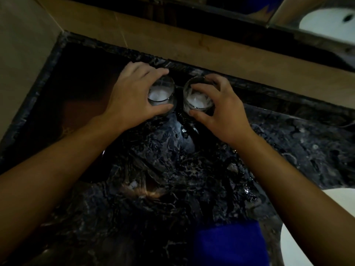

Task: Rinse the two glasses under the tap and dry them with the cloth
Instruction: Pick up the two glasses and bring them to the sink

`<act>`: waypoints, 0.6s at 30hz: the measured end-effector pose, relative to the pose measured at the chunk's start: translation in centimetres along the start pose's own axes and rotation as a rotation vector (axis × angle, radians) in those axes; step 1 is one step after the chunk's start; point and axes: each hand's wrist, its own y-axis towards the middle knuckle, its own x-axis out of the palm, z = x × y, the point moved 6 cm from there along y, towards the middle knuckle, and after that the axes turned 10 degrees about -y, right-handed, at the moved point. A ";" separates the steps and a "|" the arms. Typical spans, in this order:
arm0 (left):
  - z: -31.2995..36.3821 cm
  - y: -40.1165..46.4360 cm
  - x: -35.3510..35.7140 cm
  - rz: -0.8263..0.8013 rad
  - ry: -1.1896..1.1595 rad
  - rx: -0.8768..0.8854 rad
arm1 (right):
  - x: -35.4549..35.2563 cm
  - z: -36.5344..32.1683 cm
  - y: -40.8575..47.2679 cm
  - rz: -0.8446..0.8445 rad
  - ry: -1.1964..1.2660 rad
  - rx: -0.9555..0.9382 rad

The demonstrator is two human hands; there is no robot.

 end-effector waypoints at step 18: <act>4.4 -2.4 -2.5 0.017 -0.157 -0.058 | -4.3 -0.4 -3.6 0.108 0.166 -0.013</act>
